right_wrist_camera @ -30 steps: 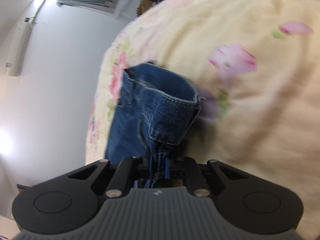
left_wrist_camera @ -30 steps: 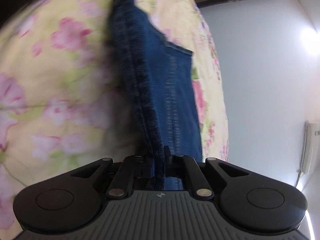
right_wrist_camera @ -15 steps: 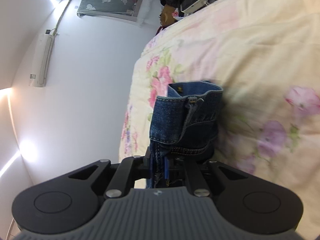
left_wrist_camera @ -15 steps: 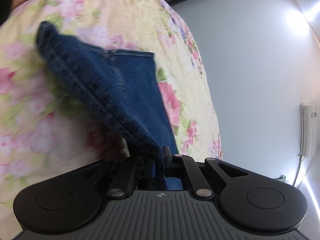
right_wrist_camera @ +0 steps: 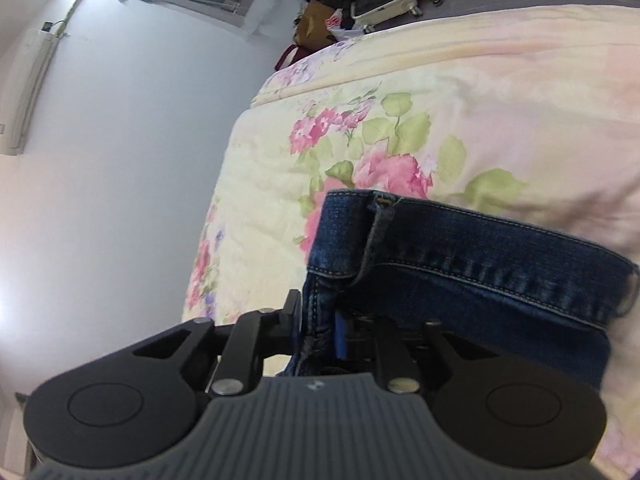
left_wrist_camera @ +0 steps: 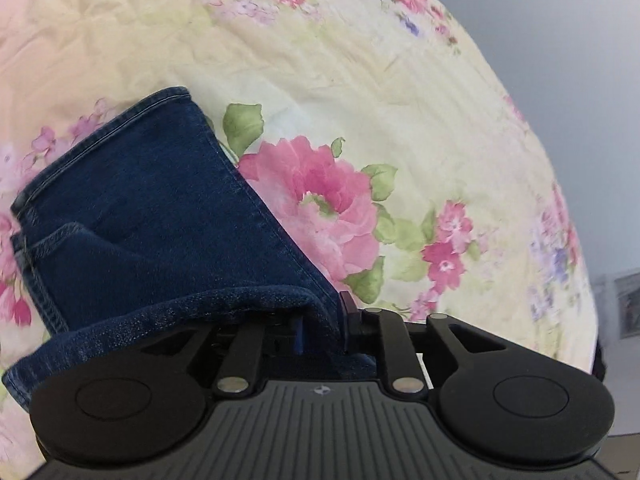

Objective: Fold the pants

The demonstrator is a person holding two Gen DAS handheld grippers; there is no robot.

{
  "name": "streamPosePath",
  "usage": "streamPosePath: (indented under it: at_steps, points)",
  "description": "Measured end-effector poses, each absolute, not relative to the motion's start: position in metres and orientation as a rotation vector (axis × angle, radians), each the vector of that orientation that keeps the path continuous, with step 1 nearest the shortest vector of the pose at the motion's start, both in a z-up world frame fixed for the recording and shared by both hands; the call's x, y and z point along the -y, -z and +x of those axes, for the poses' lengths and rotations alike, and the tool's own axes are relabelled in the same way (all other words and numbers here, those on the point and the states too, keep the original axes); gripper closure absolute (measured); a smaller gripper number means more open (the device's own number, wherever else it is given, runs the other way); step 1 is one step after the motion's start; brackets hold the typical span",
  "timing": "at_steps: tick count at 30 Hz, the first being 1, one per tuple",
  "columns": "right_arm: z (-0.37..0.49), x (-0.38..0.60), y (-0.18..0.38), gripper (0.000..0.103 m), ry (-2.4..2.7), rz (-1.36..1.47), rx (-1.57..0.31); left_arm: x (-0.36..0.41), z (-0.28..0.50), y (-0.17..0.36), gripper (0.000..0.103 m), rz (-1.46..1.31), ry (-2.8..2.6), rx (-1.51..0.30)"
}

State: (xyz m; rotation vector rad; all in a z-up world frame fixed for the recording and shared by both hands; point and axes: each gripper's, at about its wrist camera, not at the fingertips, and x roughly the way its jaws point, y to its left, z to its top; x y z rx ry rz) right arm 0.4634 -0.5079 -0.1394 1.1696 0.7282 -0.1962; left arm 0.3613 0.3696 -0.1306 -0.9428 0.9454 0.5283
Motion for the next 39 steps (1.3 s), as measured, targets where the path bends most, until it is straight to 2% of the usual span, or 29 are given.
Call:
streamPosePath:
  at_steps: [5,10,13,14,15,16,17,18,22,30,34,39]
  points:
    - [0.471,0.474,0.173,0.075,0.219,1.047,-0.645,-0.385,0.365,0.138,0.074,-0.853,-0.495,-0.952]
    - [0.426,0.421,0.192,0.075,0.072,0.934,-0.524,-0.435,0.34,0.135,0.075,-1.078,-0.425,-0.88]
    - [0.403,0.381,0.209,0.075,-0.036,0.89,-0.517,-0.452,0.331,0.108,0.072,-1.034,-0.467,-0.82]
    - [0.401,0.369,0.21,0.075,-0.061,0.867,-0.549,-0.458,0.325,0.094,0.056,-1.007,-0.485,-0.755]
    - [0.403,0.359,0.209,0.075,-0.092,0.842,-0.576,-0.465,0.317,0.08,0.034,-0.993,-0.499,-0.675]
    - [0.404,0.351,0.206,0.075,-0.129,0.815,-0.578,-0.47,0.307,0.069,0.025,-0.978,-0.518,-0.587]
    - [0.406,0.344,0.201,0.075,-0.158,0.775,-0.571,-0.472,0.296,0.06,0.012,-0.952,-0.549,-0.514]
    - [0.406,0.337,0.195,0.075,-0.176,0.721,-0.555,-0.473,0.288,0.055,0.01,-0.913,-0.579,-0.481]
    - [0.405,0.319,0.194,0.073,-0.193,0.59,-0.557,-0.468,0.268,0.064,0.01,-0.797,-0.608,-0.551]
    - [0.398,0.318,0.198,0.072,-0.183,0.627,-0.589,-0.424,0.229,0.142,0.01,-0.704,-0.534,-0.67]
    - [0.402,0.313,0.201,0.07,-0.193,0.604,-0.608,-0.414,0.227,0.175,0.011,-0.839,-0.477,-0.69]
    - [0.407,0.308,0.205,0.07,-0.208,0.588,-0.622,-0.415,0.242,0.192,0.012,-0.935,-0.485,-0.682]
